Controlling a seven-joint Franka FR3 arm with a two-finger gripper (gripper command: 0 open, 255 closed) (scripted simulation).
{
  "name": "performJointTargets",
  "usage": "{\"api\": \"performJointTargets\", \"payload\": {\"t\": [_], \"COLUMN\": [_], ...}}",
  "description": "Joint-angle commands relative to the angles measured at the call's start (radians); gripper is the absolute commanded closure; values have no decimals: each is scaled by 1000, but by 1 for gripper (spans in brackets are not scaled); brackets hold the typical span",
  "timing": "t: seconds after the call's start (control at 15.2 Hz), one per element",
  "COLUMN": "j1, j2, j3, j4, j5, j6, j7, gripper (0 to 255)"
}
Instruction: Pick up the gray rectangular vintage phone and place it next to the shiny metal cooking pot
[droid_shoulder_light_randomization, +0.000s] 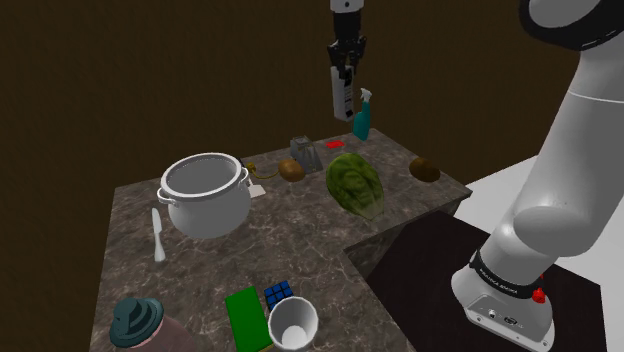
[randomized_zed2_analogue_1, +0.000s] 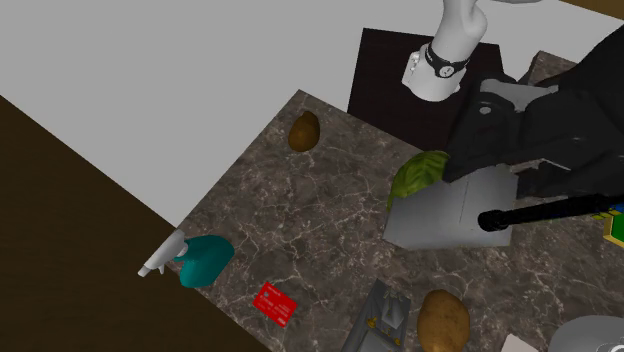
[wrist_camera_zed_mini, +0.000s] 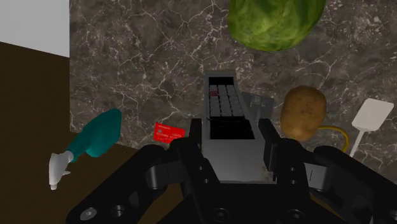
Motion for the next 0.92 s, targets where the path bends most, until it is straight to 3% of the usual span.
{"api": "performJointTargets", "payload": {"t": [0.0, 0.86], "j1": [29, 196], "j2": [-18, 4], "j3": [21, 152], "j4": [-26, 10], "j5": [-2, 3], "j6": [3, -45], "j7": [51, 346], "gripper": [255, 255]}}
